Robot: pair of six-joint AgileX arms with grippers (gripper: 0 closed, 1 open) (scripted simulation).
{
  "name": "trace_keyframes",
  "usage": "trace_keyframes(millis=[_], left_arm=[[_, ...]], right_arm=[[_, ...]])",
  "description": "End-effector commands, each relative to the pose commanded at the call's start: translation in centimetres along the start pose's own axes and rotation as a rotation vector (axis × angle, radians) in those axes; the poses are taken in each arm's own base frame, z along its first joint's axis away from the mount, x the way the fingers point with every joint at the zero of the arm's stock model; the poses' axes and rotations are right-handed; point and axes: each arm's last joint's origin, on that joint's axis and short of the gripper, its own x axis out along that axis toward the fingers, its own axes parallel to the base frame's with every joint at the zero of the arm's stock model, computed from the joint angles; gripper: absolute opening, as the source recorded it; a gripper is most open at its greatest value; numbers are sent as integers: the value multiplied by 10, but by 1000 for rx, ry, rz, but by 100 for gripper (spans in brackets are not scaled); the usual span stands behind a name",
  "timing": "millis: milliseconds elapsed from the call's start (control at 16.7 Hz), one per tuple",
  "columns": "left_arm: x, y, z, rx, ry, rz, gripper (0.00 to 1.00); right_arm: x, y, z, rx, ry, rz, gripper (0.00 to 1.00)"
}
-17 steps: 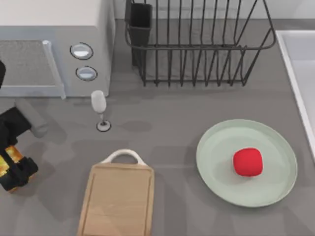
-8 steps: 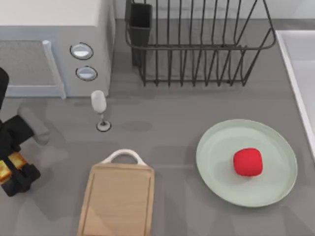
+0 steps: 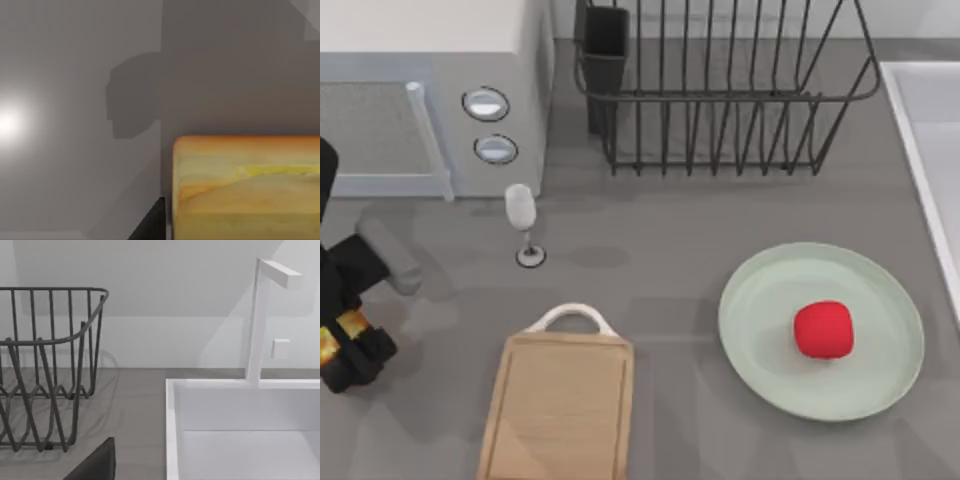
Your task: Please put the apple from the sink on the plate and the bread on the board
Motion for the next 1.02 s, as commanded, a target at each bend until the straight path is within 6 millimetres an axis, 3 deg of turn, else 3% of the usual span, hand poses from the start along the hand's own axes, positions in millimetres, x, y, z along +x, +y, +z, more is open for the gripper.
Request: trace_keyframes(millis=[180, 240, 660, 840, 1020], left_arm=[[0, 0, 0, 0, 0, 0, 2], [0, 0, 0, 0, 0, 0, 0], [0, 0, 0, 0, 0, 0, 0], [-8, 0, 1, -2, -9, -1, 0], [-31, 3, 3, -1, -5, -6, 0]], right_arm=[[0, 0, 0, 0, 0, 0, 100], [0, 0, 0, 0, 0, 0, 100], [0, 0, 0, 0, 0, 0, 100], [0, 0, 0, 0, 0, 0, 100], [0, 0, 0, 0, 0, 0, 100]])
